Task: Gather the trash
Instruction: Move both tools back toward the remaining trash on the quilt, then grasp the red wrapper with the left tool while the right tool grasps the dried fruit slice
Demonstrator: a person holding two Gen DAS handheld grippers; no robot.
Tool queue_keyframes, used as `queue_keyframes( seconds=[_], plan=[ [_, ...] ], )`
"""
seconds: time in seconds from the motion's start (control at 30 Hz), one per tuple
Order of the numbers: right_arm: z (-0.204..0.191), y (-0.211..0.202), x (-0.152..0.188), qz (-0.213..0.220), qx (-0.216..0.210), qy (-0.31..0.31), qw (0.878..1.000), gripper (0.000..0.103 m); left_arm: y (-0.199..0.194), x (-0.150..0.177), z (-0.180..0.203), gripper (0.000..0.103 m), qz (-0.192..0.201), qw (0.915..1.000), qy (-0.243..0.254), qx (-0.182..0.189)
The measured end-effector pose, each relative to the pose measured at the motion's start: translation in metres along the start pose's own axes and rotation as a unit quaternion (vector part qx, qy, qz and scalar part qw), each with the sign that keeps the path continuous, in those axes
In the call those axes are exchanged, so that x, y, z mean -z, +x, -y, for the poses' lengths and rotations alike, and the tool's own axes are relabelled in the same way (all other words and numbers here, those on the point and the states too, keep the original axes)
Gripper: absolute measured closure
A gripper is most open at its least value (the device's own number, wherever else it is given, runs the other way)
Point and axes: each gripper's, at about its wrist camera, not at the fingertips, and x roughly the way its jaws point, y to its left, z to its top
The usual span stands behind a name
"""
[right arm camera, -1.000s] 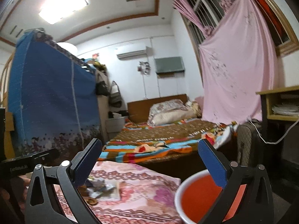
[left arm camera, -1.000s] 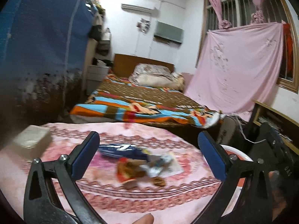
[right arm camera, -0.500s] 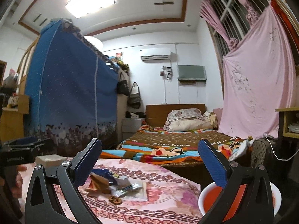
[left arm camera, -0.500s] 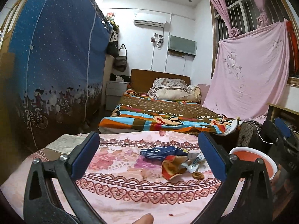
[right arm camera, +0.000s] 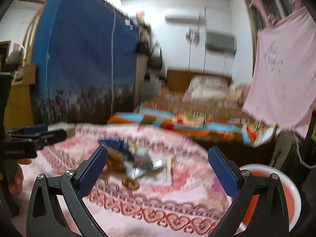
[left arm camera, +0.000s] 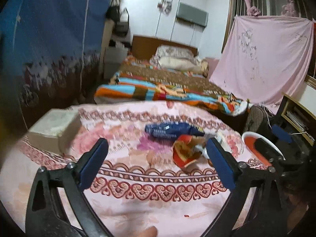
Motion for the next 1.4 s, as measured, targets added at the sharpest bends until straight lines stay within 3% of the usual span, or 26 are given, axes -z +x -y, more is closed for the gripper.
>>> queue_keyframes(
  seconds=[0.07,0.17,0.33,0.43,0.6,0.7,0.87,0.93,1.2,1.23,1.33,1.4],
  plan=[
    [0.003,0.009,0.001,-0.027,-0.011,0.008,1.0,0.017,0.01,0.0,-0.002,0.028,-0.024,0.9996,-0.007,0.01],
    [0.007,0.019,0.003,-0.06,-0.027,0.021,0.998,0.023,0.026,0.002,-0.004,0.036,-0.067,0.997,-0.014,0.036],
    [0.01,0.046,0.015,-0.152,-0.07,0.047,0.985,0.036,0.054,0.009,-0.003,0.054,-0.147,0.9866,-0.025,0.067],
    [0.009,0.057,0.019,-0.183,-0.089,0.051,0.978,0.052,0.061,0.012,-0.004,0.063,-0.165,0.9826,-0.033,0.079],
    [-0.003,0.063,0.022,-0.207,-0.112,0.032,0.971,0.054,0.07,0.007,-0.006,0.066,-0.164,0.9823,-0.038,0.083],
    [-0.011,0.073,0.024,-0.225,-0.118,0.02,0.967,0.064,0.075,0.006,-0.004,0.068,-0.172,0.9806,-0.036,0.088],
    [-0.015,0.083,0.025,-0.242,-0.123,0.016,0.962,0.067,0.079,0.003,-0.003,0.07,-0.175,0.9794,-0.033,0.095],
    [-0.013,0.085,0.024,-0.242,-0.124,0.02,0.962,0.076,0.082,0.001,-0.001,0.07,-0.175,0.9796,-0.031,0.095],
    [-0.001,0.075,0.02,-0.214,-0.122,0.04,0.968,0.076,0.103,-0.005,0.009,0.07,-0.179,0.9792,-0.018,0.094],
    [0.002,0.074,0.019,-0.209,-0.12,0.046,0.969,0.076,0.103,-0.005,0.01,0.072,-0.178,0.9793,-0.018,0.095],
    [0.008,0.073,0.018,-0.202,-0.12,0.061,0.97,0.076,0.104,-0.004,0.011,0.089,-0.178,0.9787,-0.015,0.1],
    [0.009,0.073,0.017,-0.198,-0.12,0.066,0.971,0.076,0.102,-0.004,0.012,0.09,-0.176,0.979,-0.014,0.101]
  ],
)
